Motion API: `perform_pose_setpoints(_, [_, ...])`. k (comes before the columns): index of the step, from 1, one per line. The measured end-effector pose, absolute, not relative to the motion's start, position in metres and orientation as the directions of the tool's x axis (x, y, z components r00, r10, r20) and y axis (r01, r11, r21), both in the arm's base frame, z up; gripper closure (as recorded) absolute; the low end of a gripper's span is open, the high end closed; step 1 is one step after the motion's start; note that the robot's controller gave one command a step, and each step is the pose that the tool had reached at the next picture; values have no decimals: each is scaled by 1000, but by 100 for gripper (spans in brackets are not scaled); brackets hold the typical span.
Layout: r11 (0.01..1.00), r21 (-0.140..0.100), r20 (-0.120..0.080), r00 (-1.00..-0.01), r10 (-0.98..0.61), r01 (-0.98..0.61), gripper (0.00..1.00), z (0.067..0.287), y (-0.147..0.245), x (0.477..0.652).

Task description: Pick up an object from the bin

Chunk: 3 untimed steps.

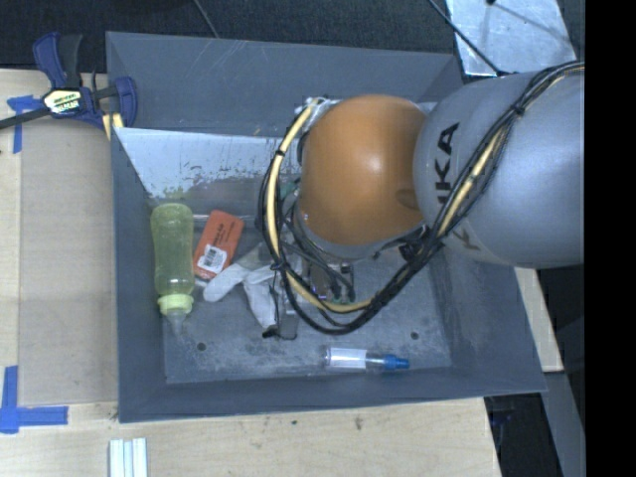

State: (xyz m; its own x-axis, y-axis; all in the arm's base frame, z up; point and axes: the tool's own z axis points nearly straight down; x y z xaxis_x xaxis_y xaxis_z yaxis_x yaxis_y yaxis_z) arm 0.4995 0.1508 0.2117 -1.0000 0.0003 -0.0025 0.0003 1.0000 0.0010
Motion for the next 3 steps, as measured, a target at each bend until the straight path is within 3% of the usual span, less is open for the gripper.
perform_pose_setpoints(1, [997,3,-7,-997,79,79,0,160,135,529])
perform_pose_setpoints(2, [996,1,-7,-996,-86,-86,0,103,101,566])
perform_pose_setpoints(3, [977,-3,-2,-977,-212,-212,0,76,155,602])
